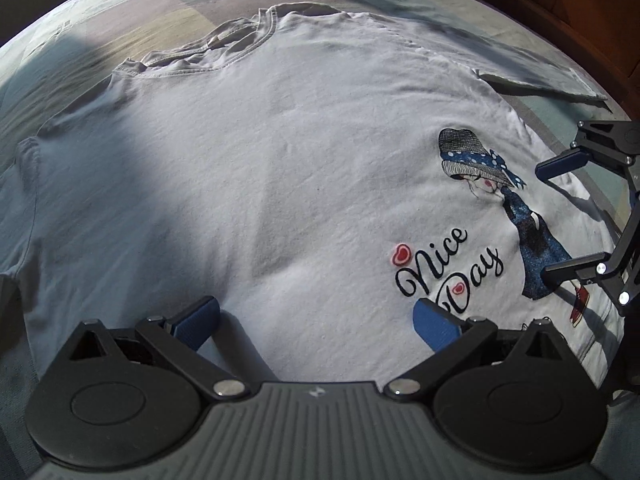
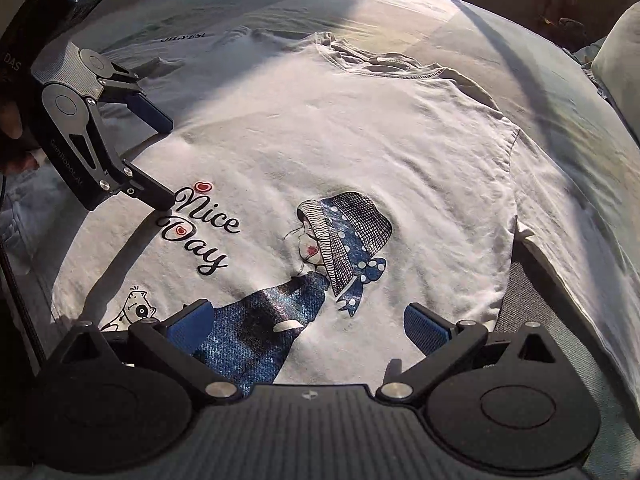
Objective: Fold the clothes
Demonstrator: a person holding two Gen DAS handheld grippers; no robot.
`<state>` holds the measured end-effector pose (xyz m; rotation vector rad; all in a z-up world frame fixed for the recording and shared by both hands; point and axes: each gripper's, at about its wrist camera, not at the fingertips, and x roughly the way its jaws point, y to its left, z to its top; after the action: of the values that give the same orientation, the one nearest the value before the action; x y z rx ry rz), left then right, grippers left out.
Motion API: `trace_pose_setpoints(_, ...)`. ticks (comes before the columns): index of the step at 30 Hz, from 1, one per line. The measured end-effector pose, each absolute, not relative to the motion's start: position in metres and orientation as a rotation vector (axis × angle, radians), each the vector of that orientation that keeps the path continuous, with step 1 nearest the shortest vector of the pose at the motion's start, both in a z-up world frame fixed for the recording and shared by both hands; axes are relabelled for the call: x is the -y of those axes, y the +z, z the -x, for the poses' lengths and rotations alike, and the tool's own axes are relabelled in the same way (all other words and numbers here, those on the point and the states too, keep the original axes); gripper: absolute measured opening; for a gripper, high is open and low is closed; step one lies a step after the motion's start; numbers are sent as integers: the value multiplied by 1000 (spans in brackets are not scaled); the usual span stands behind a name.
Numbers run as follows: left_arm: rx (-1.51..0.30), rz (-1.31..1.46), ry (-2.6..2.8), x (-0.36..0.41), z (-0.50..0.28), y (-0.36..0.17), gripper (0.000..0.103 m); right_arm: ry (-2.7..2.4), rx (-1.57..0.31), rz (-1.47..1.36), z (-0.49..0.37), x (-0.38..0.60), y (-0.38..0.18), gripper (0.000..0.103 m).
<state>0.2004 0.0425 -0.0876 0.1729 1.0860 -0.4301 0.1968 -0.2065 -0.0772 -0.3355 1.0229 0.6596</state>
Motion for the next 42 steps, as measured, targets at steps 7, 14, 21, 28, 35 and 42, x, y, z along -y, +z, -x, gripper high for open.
trace_pose_setpoints(7,-1085,-174,-440,-51,-199,-88,102,586,-1104,318,-192,214,-85,103)
trace_pose_setpoints(14,-1136,-132,-361,-57,-222,-84,102,552,-1080,308,-187,213,-85,103)
trace_pose_setpoints(21,-963,-230,-322,-64,-290,-43,102,555,-1073,305,-186,213,-85,103)
trace_pose_setpoints(28,-936,14,-320,-82,-404,-56,102,559,-1034,294,-179,216,-86,103)
trace_pose_setpoints(35,-1016,179,-242,-93,-461,-93,102,565,-1026,292,-179,216,-85,103)
trace_pose_setpoints(42,-1028,171,-199,-96,-485,-93,102,567,-1024,291,-179,216,-85,103)
